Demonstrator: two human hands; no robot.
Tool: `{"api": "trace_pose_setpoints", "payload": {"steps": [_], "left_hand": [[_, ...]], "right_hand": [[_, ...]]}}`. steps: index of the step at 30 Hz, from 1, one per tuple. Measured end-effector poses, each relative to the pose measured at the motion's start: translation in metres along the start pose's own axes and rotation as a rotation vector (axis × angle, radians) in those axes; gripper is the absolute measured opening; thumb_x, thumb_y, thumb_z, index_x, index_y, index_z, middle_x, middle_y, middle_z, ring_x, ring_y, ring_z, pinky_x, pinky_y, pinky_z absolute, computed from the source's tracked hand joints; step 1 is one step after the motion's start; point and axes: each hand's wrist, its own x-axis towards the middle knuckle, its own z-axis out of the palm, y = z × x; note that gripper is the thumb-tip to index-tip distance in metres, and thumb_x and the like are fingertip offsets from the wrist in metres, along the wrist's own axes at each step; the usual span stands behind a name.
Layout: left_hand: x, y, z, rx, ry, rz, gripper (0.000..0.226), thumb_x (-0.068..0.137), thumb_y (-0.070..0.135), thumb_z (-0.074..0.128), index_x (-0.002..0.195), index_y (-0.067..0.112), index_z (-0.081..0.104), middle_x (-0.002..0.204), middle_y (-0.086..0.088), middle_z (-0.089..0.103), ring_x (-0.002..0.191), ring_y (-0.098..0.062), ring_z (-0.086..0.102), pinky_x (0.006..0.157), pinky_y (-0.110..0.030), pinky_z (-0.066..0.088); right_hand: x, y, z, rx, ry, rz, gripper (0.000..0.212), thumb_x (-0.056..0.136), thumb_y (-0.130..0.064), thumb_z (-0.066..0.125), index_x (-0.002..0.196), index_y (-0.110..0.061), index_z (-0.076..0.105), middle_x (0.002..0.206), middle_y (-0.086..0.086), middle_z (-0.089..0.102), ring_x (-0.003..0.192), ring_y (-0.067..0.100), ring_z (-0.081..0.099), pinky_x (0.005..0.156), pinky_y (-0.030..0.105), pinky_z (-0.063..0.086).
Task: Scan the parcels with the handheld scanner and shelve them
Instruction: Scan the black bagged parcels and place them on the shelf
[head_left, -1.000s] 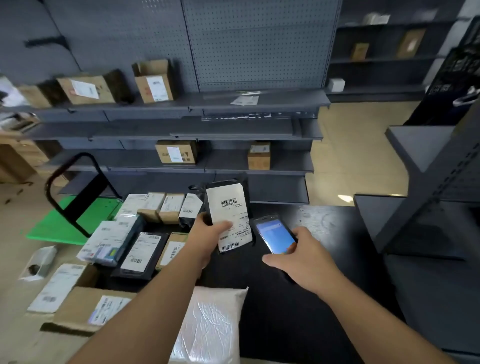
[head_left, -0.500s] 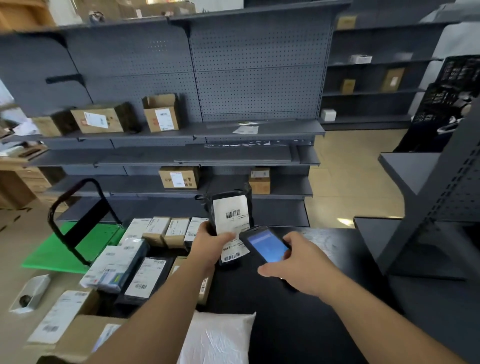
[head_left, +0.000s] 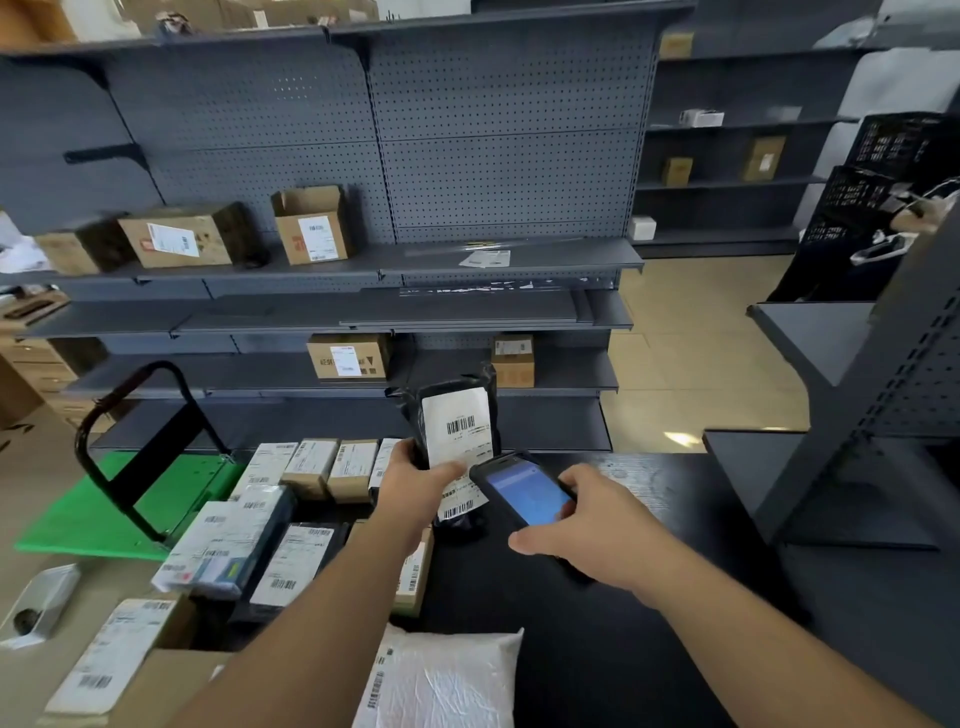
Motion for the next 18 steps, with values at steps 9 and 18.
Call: {"api": "trace_pose_setpoints", "payload": {"steps": [9,18], "left_hand": [[0.014,0.002,-0.004,-0.042,-0.056,-0.034,0.053,0.087,0.014,0.084,0.128,0.024,0.053,0.112,-0.003,0.075,0.093,-0.027,0.078,0.076,-0.049,0.066],[0.018,0.008,0.043,-0.039,-0.28,-0.014,0.049,0.089,0.012,0.082,0.129,0.024,0.054,0.113,0.001,0.075,0.095,-0.022,0.076,0.076,-0.042,0.065]], "right_hand": [[0.004,-0.005,0.008,0.047,0.11,0.088,0.065,0.063,-0.058,0.088,0.109,-0.032,0.05,0.099,-0.003,0.063,0.086,0.017,0.067,0.077,0.039,0.061],[-0.009,0.014,-0.008,0.179,0.432,0.204,0.075,0.072,-0.056,0.087,0.128,-0.032,0.043,0.101,-0.007,0.06,0.09,0.011,0.063,0.081,0.038,0.06]]}}
